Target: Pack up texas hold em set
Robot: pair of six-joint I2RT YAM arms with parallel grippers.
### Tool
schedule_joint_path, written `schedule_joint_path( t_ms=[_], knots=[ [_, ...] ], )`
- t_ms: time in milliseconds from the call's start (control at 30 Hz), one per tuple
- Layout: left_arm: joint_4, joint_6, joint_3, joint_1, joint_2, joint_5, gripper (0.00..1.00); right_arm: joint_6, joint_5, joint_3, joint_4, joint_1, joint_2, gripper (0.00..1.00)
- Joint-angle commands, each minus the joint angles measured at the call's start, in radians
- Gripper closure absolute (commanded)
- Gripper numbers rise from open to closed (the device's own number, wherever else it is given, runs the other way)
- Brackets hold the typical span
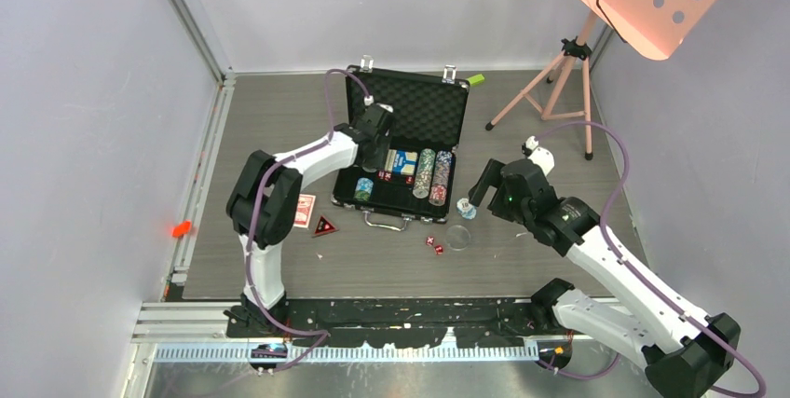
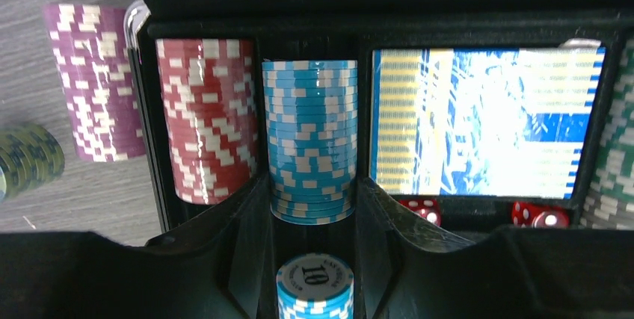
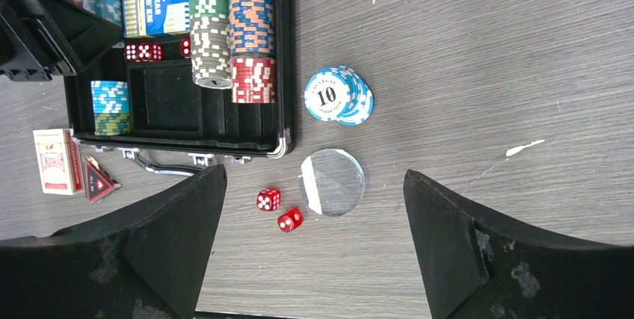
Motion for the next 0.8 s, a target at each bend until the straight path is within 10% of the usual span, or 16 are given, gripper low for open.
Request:
schedule_joint_path(
  t_ms=[0, 767],
  knots=[
    [0.029, 0.012, 0.071, 0.018, 0.06, -0.015, 0.56, -0.02, 0.035, 0.03, 0.012, -0.003, 0.02, 0.05],
    [0.017, 0.054, 0.074, 0.025, -0.109, 0.152, 0.26, -0.045, 0.081, 0.032, 0.001, -0.003, 0.201, 0.02]
  ],
)
